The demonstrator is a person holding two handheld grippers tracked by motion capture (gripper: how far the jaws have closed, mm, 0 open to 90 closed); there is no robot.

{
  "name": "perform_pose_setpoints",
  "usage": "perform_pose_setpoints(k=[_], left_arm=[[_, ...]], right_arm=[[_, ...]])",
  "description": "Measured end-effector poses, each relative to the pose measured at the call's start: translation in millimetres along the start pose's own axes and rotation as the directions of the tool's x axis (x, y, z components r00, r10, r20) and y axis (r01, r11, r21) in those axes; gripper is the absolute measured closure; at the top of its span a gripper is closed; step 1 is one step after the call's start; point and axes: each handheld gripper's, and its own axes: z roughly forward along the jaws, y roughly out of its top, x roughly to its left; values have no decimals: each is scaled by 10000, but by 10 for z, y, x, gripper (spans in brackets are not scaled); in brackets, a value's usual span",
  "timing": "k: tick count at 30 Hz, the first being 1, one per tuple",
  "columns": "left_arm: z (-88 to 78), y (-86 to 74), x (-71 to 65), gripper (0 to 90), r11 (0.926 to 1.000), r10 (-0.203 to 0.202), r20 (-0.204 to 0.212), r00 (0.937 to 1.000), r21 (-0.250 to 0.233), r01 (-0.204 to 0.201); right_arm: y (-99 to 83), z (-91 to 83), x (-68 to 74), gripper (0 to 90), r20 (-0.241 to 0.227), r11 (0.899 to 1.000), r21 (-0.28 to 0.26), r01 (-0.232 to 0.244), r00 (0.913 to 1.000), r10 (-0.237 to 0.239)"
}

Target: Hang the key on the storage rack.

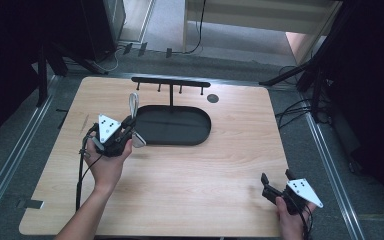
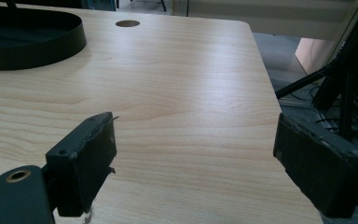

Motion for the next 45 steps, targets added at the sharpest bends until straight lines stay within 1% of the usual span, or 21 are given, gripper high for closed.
perform_pose_setpoints(k=[2,4,7,12,15,18,19,23,24,28,29,34,36,39,41,45], left_arm=[[51,4,4,832,10000,5,-187,9998,-25,-5],[110,9,7,832,9999,94,-429,9990,-90,-98],[203,28,12,832,9999,82,-622,9980,-73,-86],[325,57,25,832,9999,148,-789,9968,52,-145],[403,68,39,832,9999,38,-828,9966,142,-26],[472,63,41,832,9995,71,-850,9964,311,-44],[499,60,41,832,9994,26,-871,9962,335,4],[569,75,47,832,9989,-70,-786,9969,449,106],[587,86,53,832,9984,-12,-781,9969,565,56],[652,113,78,831,9973,-64,-807,9967,727,123],[684,118,89,832,9961,-80,-771,9970,869,147],[752,106,100,831,9943,-201,-675,9975,1028,270],[783,101,100,831,9931,-153,-652,9978,1154,227],[822,86,104,831,9904,-386,-505,9980,1310,450],[856,68,113,830,9886,-428,-421,9982,1429,484],[893,62,131,831,9882,-523,-275,9983,1424,556]], right_arm=[[0,0,0,130,-3,10000,3,-3,10000,3],[0,1,0,130,-4,10000,-15,-40,10000,40],[0,1,-5,130,-15,10000,-33,-30,10000,30],[0,-2,-9,130,-18,9999,-23,-107,9999,107],[-1,-2,-12,130,-47,9999,-59,-147,9999,147],[-1,-3,-18,130,-57,9999,-75,-154,9999,153],[-1,-3,-20,130,-61,9999,-76,-144,9999,144],[-2,-5,-22,130,-65,9998,-78,-183,9998,182],[-2,-6,-23,130,-72,9997,-77,-215,9997,215],[-2,-5,-23,130,-87,9997,-83,-241,9997,240],[-2,-5,-23,130,-88,9996,-89,-258,9996,257],[-2,-6,-23,130,-80,9997,-74,-212,9997,211],[-2,-6,-23,130,-69,9998,-79,-186,9998,185],[-3,-6,-23,130,-80,9997,-81,-216,9997,216],[-3,-5,-24,130,-84,9997,-90,-227,9997,226],[-3,-6,-23,130,-88,9997,-91,-228,9997,227]])
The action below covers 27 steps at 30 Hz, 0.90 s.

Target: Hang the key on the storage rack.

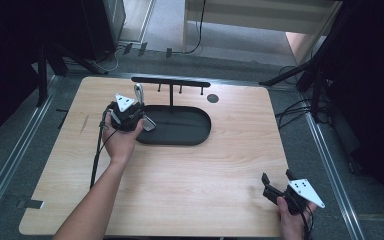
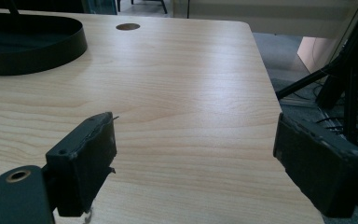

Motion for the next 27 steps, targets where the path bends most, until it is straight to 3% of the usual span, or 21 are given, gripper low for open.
perform_pose_setpoints(k=[7,11,18,23,25,26,27], left_arm=[[28,7,-2,822,9999,-51,76,10000,-137,52],[9,14,7,718,9987,-188,317,9993,-462,203],[-69,16,-9,554,9982,288,462,9985,-547,-263],[-202,26,30,426,9969,31,683,9977,-781,22],[-265,37,54,292,9985,-156,782,9968,-517,197],[-283,38,62,292,9988,-200,842,9962,-422,236],[-339,34,91,229,9992,-226,1053,9942,-290,257]], right_arm=[[1,-1,-2,130,-23,10000,0,-44,10000,44],[1,0,-1,130,-20,10000,1,-25,10000,25],[1,0,0,130,-13,10000,28,28,10000,-28],[1,3,3,130,-26,10000,21,76,10000,-76],[2,4,8,130,-20,10000,45,62,10000,-61],[2,4,8,130,-20,10000,45,62,10000,-61],[2,5,10,130,-19,9999,54,84,10000,-84]])
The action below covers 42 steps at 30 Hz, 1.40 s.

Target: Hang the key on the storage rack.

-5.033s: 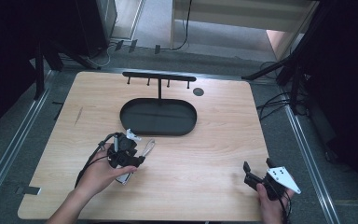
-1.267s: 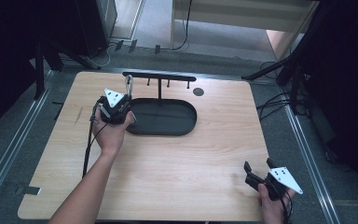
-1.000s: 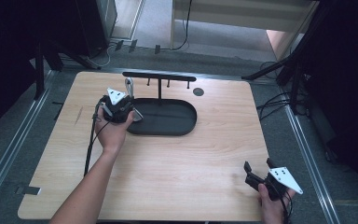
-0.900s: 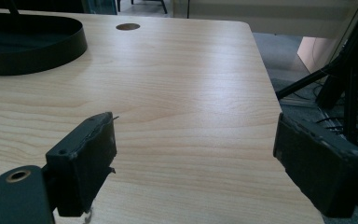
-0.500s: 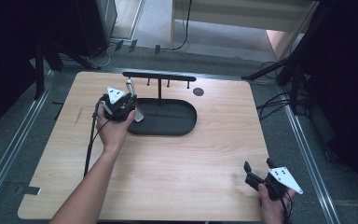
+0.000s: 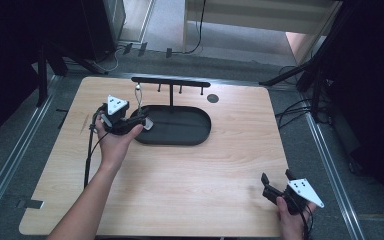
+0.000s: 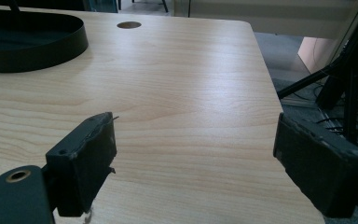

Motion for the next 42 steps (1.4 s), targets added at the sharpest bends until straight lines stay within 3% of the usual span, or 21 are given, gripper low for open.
perform_pose_setpoints(k=[5,7,8,13,18,35,42], left_arm=[[-149,-16,28,130,9999,-76,388,9992,-143,82],[-231,-19,42,49,9998,-170,70,9998,-97,171],[-274,-29,59,4,9998,-166,198,9997,-123,168],[-497,-95,113,0,9995,-138,885,9960,-283,164],[-639,-189,146,0,9996,-45,1117,9937,-289,78],[-1077,-708,428,0,9967,-325,696,9970,-722,375],[-1252,-930,571,0,9943,-467,46,9989,-956,469]], right_arm=[[0,1,1,130,14,10000,19,53,10000,-53],[1,3,3,130,28,10000,15,95,10000,-95],[1,3,6,130,31,10000,26,95,10000,-95],[0,3,12,130,40,9999,55,134,9999,-134],[1,6,18,130,66,9998,48,195,9998,-195],[1,8,25,130,111,9997,66,230,9997,-231],[1,8,30,130,171,9996,85,252,9995,-253]])
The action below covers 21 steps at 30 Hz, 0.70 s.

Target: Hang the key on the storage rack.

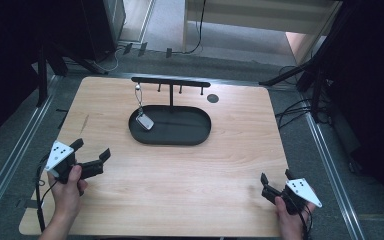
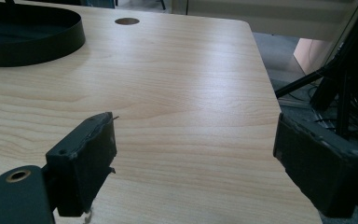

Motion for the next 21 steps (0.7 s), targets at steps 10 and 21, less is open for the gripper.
perform_pose_setpoints(k=[10,21], left_arm=[[-281,-248,278,0,9999,-47,-998,9950,158,63],[-578,-435,533,0,9991,-152,-1520,9883,366,210]], right_arm=[[0,0,4,130,39,10000,29,46,10000,-46],[0,2,-3,130,-2,10000,5,3,10000,-3]])
